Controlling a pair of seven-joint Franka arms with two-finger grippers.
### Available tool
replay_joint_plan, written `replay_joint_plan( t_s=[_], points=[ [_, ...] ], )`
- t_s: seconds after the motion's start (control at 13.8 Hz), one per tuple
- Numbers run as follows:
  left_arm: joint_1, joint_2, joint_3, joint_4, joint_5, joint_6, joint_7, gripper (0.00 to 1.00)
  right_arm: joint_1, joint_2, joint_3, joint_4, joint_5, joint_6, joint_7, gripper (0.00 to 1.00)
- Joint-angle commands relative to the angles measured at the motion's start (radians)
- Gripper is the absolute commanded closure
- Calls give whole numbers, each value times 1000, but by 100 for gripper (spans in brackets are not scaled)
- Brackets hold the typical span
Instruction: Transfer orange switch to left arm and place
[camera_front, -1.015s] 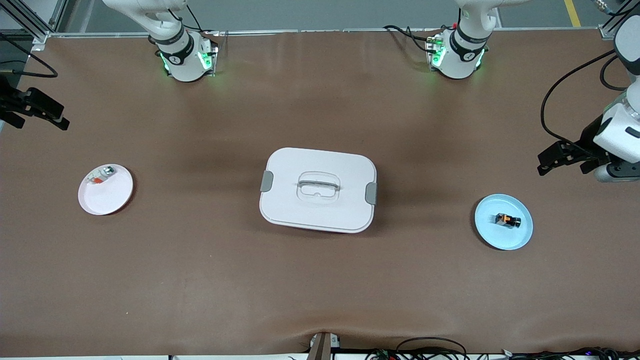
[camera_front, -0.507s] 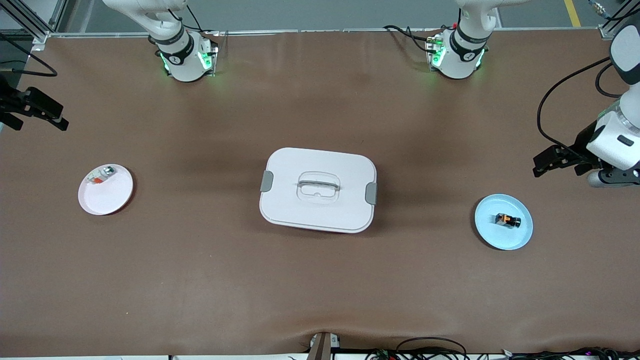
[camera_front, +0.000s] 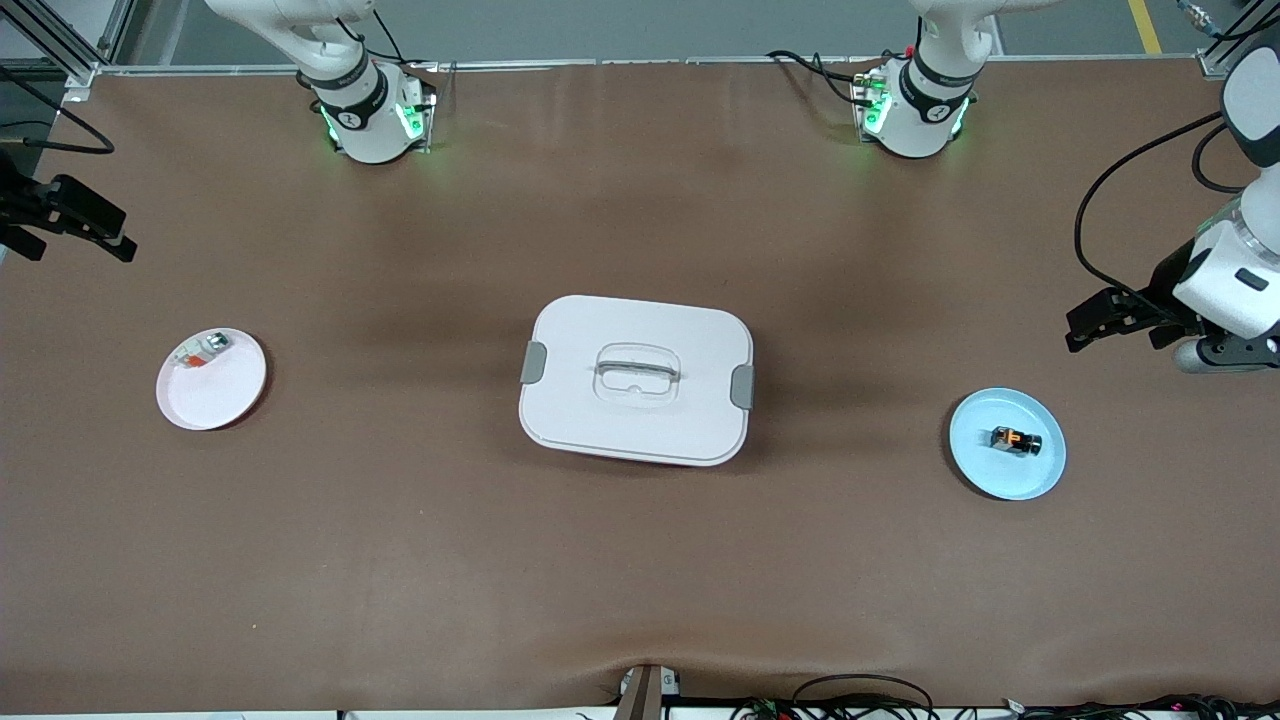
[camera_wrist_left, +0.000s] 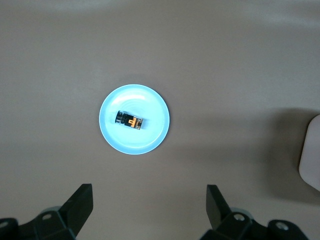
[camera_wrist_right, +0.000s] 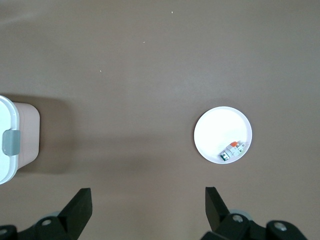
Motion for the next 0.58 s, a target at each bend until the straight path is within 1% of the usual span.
replay_joint_plan(
  t_s=[0.0, 0.14, 0.22, 0.51],
  points=[
    [-81, 1, 55, 23, -6, -45, 9, 0, -12, -25, 7, -24, -4, 3, 16, 0],
    [-159, 0, 132, 25, -7, -46, 9, 0, -10, -25, 7, -24, -4, 4, 16, 0],
    [-170, 0, 141, 26, -6, -46, 7, 0, -10, -25, 7, -24, -4, 7, 16, 0],
    [-162, 1, 141, 32, -5, -46, 9, 0, -10, -25, 9, -25, -4, 9, 16, 0]
  ],
)
